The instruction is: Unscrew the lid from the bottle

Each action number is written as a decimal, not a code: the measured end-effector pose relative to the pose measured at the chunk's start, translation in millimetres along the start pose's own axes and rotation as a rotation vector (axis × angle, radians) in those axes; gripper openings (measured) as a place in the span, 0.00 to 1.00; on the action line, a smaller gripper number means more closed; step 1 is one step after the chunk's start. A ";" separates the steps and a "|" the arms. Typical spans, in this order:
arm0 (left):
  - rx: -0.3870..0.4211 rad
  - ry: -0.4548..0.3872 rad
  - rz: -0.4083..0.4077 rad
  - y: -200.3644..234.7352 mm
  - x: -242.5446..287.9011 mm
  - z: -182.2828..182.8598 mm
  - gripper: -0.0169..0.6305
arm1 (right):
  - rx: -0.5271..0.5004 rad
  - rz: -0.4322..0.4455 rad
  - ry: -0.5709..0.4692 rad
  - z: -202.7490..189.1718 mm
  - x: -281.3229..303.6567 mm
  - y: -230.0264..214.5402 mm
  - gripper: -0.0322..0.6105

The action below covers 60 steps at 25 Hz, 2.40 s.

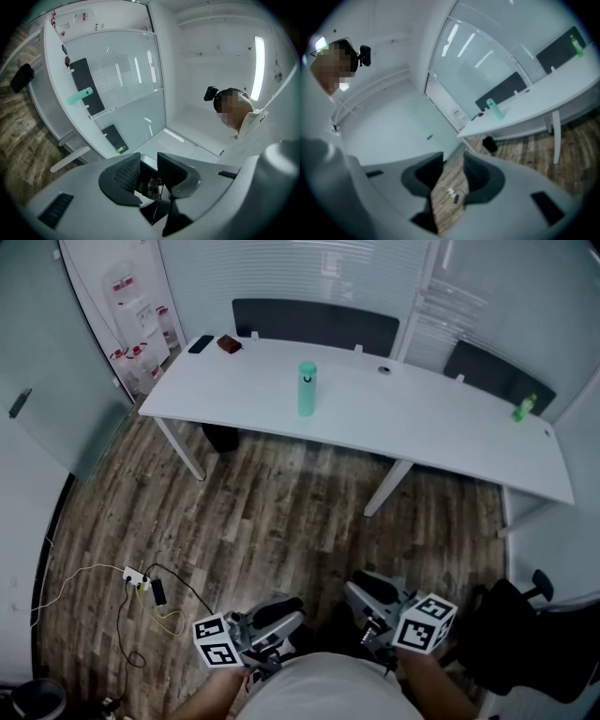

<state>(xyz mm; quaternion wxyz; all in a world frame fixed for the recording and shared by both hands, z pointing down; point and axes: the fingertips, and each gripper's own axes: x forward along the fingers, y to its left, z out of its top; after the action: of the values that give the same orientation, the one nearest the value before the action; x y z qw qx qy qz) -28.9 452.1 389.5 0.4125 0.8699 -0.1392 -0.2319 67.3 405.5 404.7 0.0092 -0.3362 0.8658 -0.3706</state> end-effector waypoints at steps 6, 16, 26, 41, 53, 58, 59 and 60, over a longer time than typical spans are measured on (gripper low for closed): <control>-0.004 -0.010 0.025 20.0 9.5 6.6 0.20 | 0.021 0.009 0.024 7.0 15.5 -21.2 0.26; 0.041 -0.078 0.121 73.7 55.5 54.7 0.20 | 0.032 0.097 0.049 68.6 67.0 -76.0 0.25; 0.085 -0.112 0.158 125.0 136.7 102.1 0.20 | 0.012 0.129 0.082 138.0 84.4 -146.3 0.25; 0.104 -0.120 0.192 172.0 183.2 143.9 0.20 | 0.023 0.134 0.105 178.9 112.5 -196.8 0.25; 0.087 -0.080 0.148 232.8 176.1 225.1 0.20 | 0.025 0.067 0.072 212.3 192.3 -213.1 0.25; 0.059 -0.029 0.139 264.5 167.7 265.1 0.20 | 0.034 0.024 0.052 232.5 242.7 -214.2 0.26; 0.060 -0.018 0.139 270.6 166.3 272.4 0.20 | 0.034 0.013 0.048 235.5 250.7 -214.6 0.26; 0.064 -0.008 0.140 276.1 164.7 279.6 0.20 | 0.033 0.001 0.046 237.5 257.8 -215.0 0.26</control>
<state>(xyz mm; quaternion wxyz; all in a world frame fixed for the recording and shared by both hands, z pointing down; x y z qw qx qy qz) -47.2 26.7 403.5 0.3991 0.8699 -0.2084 -0.2014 54.4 -4.6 432.0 -0.0050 -0.3269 0.8597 -0.3925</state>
